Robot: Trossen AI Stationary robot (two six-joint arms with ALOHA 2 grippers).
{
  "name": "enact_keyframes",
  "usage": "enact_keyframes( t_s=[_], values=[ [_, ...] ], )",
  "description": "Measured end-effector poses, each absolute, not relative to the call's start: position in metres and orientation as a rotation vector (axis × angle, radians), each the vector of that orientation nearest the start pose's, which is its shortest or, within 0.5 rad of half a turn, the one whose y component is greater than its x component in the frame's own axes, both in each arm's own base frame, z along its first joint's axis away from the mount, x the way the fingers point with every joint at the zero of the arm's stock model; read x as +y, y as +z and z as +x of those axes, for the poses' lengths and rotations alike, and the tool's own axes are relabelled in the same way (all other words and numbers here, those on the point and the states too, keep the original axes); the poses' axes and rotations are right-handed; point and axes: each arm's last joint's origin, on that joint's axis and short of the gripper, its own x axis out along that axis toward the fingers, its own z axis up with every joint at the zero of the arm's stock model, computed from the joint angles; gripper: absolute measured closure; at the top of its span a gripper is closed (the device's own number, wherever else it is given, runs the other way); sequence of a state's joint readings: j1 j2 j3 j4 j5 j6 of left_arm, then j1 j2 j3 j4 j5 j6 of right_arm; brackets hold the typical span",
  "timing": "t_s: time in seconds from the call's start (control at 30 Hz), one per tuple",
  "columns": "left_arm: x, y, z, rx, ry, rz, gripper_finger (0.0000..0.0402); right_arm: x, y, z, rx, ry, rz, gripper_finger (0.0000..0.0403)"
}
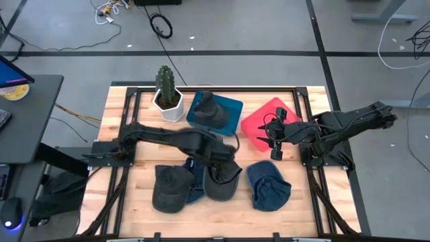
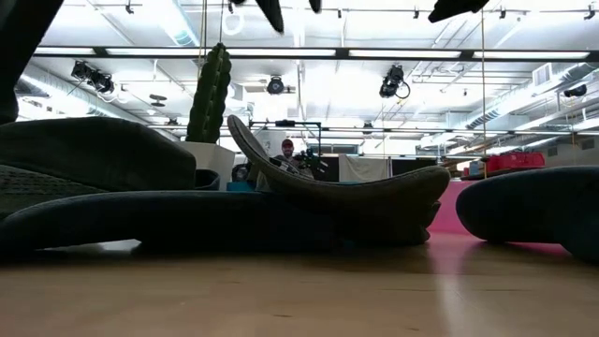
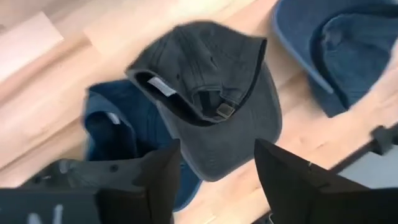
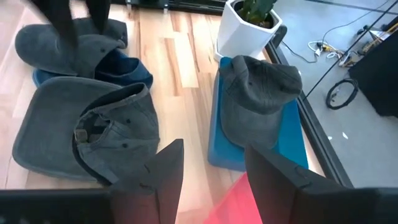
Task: Pick & Place hat
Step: Put the right black cap into the blue bin
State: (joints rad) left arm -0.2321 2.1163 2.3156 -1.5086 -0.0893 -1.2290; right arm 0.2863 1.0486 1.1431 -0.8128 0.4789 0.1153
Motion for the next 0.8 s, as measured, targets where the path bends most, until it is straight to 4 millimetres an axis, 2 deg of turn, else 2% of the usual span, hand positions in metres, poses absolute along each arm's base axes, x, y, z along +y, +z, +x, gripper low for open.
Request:
enact_keyframes(
  t_s=[0.13, 0.23, 0.33, 0.57, 0.8],
  values=[
    [-0.109, 0.316, 0.410, 1.222, 0.741, -0.855, 0.0188, 0.042, 0.354, 0.190, 0.665, -0.216, -0.175, 0.0230],
    [-0.122, 0.304, 0.413, 1.229, 0.803, -0.903, 0.0196, 0.042, 0.355, 0.189, 0.662, -0.210, -0.191, 0.0230],
    [-0.132, 0.299, 0.410, 1.231, 0.867, -0.942, 0.0201, 0.042, 0.355, 0.188, 0.665, -0.190, -0.199, 0.0230],
    [-0.150, 0.298, 0.404, 1.207, 0.898, -0.977, 0.0202, 0.043, 0.355, 0.188, 0.673, -0.148, -0.209, 0.0230],
    [-0.158, 0.281, 0.401, 1.147, 1.007, -0.926, 0.0202, 0.043, 0.355, 0.188, 0.672, -0.149, -0.205, 0.0230]
  ],
)
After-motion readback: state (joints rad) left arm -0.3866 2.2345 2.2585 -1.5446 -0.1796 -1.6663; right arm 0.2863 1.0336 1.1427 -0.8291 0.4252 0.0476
